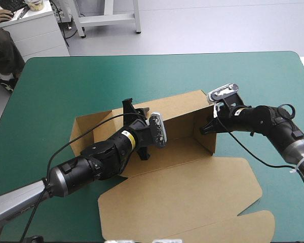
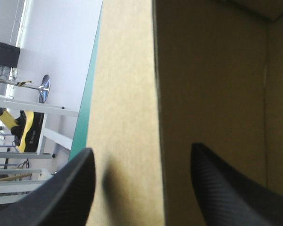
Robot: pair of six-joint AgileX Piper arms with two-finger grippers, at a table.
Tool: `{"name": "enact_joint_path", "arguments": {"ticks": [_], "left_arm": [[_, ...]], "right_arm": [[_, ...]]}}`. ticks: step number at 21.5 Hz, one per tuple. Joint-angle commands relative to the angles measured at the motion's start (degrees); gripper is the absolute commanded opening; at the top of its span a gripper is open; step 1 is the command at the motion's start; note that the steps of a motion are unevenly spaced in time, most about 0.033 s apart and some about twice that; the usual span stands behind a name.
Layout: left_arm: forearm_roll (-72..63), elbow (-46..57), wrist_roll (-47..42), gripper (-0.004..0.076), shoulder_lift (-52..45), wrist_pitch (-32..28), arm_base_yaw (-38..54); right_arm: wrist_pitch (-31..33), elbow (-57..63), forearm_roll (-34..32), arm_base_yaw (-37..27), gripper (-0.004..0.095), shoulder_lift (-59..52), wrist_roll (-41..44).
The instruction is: Fold the box
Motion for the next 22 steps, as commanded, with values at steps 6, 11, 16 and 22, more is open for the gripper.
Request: {"name": "enact_joint_path", "arguments": {"ticks": [6, 11, 16, 22], "left_arm": [[0.1, -12.0, -2.3, 0.0511, -1.4, 7.2, -8.1], [-1.1, -17.0, 4.5, 0.0125, -1.4, 10.9, -12.1], [-10.6, -20.9, 14.9, 0.0018, -1.4, 16.0, -11.9], [-41.4, -30.4, 32.3, 0.0018, -1.4, 24.2, -3.4]], "right_arm": [[-9.2, -1.7, -18.5, -0.2, 0.0002, -1.7, 21.6], [-8.9, -1.7, -17.8, -0.2, -0.0001, -1.7, 21.5], [-8.8, -1.7, -17.6, -0.2, -0.0001, -1.7, 21.0], [-8.6, -1.7, -17.6, -0.2, -0.0001, -1.7, 21.0]]}}
